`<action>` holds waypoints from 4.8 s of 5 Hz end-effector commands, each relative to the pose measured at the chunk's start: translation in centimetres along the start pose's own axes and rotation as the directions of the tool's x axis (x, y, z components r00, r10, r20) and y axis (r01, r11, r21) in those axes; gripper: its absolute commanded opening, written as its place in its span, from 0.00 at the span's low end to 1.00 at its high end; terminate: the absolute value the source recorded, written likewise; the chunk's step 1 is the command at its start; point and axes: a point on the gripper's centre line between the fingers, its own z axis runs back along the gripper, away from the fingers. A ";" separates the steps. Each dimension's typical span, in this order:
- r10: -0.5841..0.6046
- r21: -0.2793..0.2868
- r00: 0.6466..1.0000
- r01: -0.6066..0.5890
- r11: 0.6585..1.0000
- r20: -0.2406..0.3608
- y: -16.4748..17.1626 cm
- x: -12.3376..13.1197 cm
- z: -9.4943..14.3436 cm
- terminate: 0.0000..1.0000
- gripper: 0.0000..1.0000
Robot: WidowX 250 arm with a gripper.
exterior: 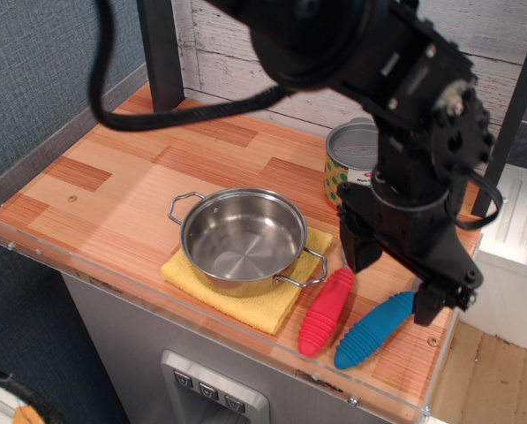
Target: PICK UP THE SPOON AND PUT NEAR THE TABLE
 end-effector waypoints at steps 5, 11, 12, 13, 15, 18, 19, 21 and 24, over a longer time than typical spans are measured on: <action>-0.068 -0.026 0.998 0.067 0.997 -0.013 -0.6 0.3 -3.5 0.00 1.00; 0.031 0.007 0.997 -0.031 0.999 0.066 0.5 0.9 1.0 0.00 0.00; 0.101 0.051 0.992 -0.105 0.993 0.077 1.5 1.1 1.9 0.00 0.00; 0.194 0.080 0.979 -0.199 0.977 0.059 5.0 0.1 2.4 0.00 0.00; 0.331 0.094 0.941 -0.337 0.937 0.069 11.4 -2.3 3.7 0.00 0.00; 0.416 0.151 0.908 -0.420 0.895 0.054 18.0 -4.6 3.3 0.00 0.00; 0.452 0.158 0.890 -0.456 0.876 0.058 20.2 -6.0 3.7 0.00 0.00; 0.458 0.176 0.888 -0.458 0.872 0.040 23.2 -7.8 3.2 0.00 0.00; 0.468 0.229 0.877 -0.479 0.847 0.106 24.4 -7.1 0.7 0.00 0.00</action>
